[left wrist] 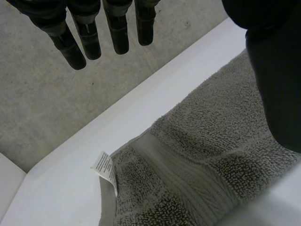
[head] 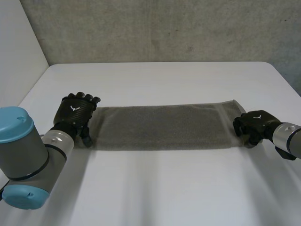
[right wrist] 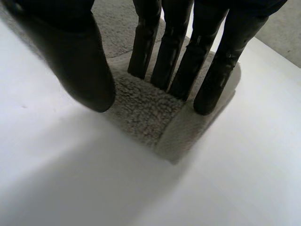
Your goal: Fold the towel.
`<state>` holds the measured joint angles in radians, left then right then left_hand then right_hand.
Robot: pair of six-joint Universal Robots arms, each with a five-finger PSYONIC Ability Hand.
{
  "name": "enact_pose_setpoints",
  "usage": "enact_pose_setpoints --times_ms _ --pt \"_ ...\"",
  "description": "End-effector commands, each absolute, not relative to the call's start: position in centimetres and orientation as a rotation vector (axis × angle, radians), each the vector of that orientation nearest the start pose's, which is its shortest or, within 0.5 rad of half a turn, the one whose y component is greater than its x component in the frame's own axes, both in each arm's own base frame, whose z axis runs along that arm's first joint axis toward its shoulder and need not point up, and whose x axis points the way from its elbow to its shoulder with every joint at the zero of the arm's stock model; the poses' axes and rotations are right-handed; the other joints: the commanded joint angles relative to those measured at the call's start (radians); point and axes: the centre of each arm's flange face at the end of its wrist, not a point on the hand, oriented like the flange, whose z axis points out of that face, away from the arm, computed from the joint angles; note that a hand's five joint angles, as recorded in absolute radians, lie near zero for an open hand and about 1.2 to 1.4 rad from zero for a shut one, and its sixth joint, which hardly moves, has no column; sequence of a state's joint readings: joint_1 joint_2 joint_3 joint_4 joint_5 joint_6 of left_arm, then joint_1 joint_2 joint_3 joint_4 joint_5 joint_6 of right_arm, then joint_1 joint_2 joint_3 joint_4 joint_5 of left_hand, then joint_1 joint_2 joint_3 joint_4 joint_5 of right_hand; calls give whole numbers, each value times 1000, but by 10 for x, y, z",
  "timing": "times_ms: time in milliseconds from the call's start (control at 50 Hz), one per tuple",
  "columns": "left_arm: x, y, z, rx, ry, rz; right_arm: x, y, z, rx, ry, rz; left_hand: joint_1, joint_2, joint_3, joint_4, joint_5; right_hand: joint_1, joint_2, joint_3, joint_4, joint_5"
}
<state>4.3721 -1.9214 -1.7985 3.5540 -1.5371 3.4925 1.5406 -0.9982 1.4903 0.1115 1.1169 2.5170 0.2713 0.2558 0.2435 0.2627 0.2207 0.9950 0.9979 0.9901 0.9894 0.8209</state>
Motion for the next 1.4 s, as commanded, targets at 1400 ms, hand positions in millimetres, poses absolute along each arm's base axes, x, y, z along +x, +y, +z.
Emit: enact_pose_setpoints --times_ms 1400 --pt "-237 -271 177 828 2223 -2078 49 -391 181 -1136 2718 -1918 -93 -77 -65 -84 -217 401 398 406 407 401"
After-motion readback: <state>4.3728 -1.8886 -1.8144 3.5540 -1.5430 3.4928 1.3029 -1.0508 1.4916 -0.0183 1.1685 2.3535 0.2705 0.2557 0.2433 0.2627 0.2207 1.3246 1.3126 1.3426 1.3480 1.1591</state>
